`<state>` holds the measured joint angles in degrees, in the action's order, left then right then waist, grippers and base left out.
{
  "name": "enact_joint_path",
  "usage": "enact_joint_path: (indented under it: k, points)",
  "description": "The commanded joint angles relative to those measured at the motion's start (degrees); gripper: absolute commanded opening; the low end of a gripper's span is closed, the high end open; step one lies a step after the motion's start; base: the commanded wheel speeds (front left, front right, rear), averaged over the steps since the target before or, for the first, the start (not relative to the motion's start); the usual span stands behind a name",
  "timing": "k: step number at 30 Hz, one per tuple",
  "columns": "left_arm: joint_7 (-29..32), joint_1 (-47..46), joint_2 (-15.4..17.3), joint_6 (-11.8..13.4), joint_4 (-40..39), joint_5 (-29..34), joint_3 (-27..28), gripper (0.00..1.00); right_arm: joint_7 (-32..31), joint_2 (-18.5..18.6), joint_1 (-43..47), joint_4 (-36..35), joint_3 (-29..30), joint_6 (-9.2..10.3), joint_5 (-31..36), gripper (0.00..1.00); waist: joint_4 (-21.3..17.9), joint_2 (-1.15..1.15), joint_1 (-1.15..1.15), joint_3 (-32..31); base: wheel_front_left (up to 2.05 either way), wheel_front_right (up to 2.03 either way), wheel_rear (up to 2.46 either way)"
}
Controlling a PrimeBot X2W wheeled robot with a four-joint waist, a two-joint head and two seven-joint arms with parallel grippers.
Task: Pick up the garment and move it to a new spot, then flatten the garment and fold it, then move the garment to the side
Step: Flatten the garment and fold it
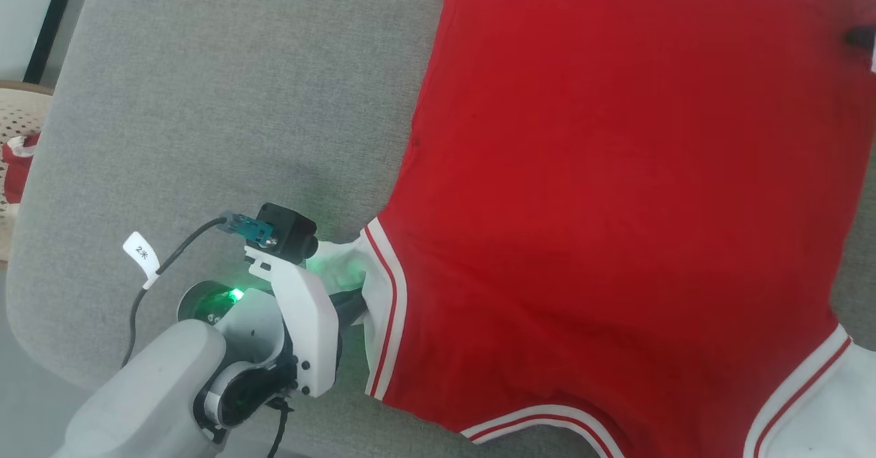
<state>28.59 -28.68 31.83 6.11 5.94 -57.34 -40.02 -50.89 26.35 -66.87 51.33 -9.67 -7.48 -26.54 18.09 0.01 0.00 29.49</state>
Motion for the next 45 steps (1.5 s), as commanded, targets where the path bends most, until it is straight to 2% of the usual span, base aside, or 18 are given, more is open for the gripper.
enact_joint_path:
  k: [1,4,10,11,19,25,31,35,39,40,41,42,45]
  points:
    - [0.0,0.4,0.2,1.9,5.2,0.7,-0.4,0.0,-0.8,-1.5,5.9,2.5,-1.8,-0.01,-0.7,0.0,-0.5,-0.01,0.0,-0.4,0.0,0.0,0.0]
    - [-0.8,0.6,0.4,1.5,5.3,0.2,0.3,0.0,-0.2,-0.5,6.2,0.3,-3.9,-0.01,-1.8,0.0,-1.7,-0.01,0.0,-1.4,0.0,0.0,0.0]
    - [-1.2,1.2,2.5,2.9,3.9,-0.1,1.9,0.0,1.1,1.9,10.2,-10.3,-9.8,-0.01,-8.5,0.0,-6.2,-0.01,0.0,-4.7,0.0,0.0,0.0]
    - [-1.2,1.2,2.5,2.9,3.9,-0.1,1.9,0.0,1.1,1.9,10.2,-10.3,-9.8,-0.01,-8.5,0.0,-6.2,-0.01,0.0,-4.7,0.0,0.0,0.0]
    - [-0.4,3.4,6.1,4.4,0.7,-0.9,3.3,0.0,-0.6,6.0,20.6,-25.6,-14.8,0.0,-15.3,0.0,-12.2,-0.01,0.0,-8.4,0.0,0.0,0.0]
    - [-0.2,5.5,8.3,5.5,-2.3,-1.5,4.2,0.0,-1.6,8.0,32.1,-37.1,-12.9,0.0,-18.0,0.0,-16.1,-0.01,0.0,-10.1,0.0,0.0,0.0]
    - [0.5,6.4,9.7,6.5,-4.7,-1.8,4.4,0.0,-1.5,5.8,46.4,-45.6,-5.5,0.0,-17.0,0.0,-18.0,-0.01,0.0,-10.5,0.0,0.0,0.0]
    - [0.6,6.5,9.9,6.9,-5.3,-1.8,4.4,0.0,-1.2,1.4,55.2,-48.7,-1.1,-0.01,-15.4,0.0,-18.4,-0.01,0.0,-10.3,0.0,0.0,0.0]
    - [0.5,6.5,9.6,6.6,-5.1,-1.7,4.3,0.0,2.7,-2.8,58.5,-48.0,1.5,-0.01,-12.5,0.0,-18.5,-0.01,0.0,-9.8,0.0,0.0,0.0]
    - [0.5,6.4,9.5,6.5,-4.9,-1.7,4.3,0.0,3.8,-3.9,58.5,-46.9,2.0,0.0,-11.9,0.09,-18.5,-0.01,0.0,-9.7,0.0,0.0,0.0]
    - [0.5,6.3,9.3,6.3,-4.7,-1.8,4.2,0.0,4.5,-4.3,58.4,-45.7,2.0,0.03,-10.7,0.42,-18.5,-0.01,0.0,-9.7,0.0,0.0,0.0]
    - [0.4,6.2,9.2,6.2,-4.5,-1.8,4.1,0.0,5.0,-4.5,58.2,-44.5,1.5,0.06,-10.0,1.0,-18.5,-0.01,0.0,-9.7,0.0,0.0,0.0]
    - [0.3,6.2,8.7,5.9,-3.7,-2.0,3.9,0.0,7.4,-6.0,57.6,-41.6,2.2,0.18,-8.7,1.0,-18.4,-0.01,0.0,-10.1,0.0,0.0,0.0]
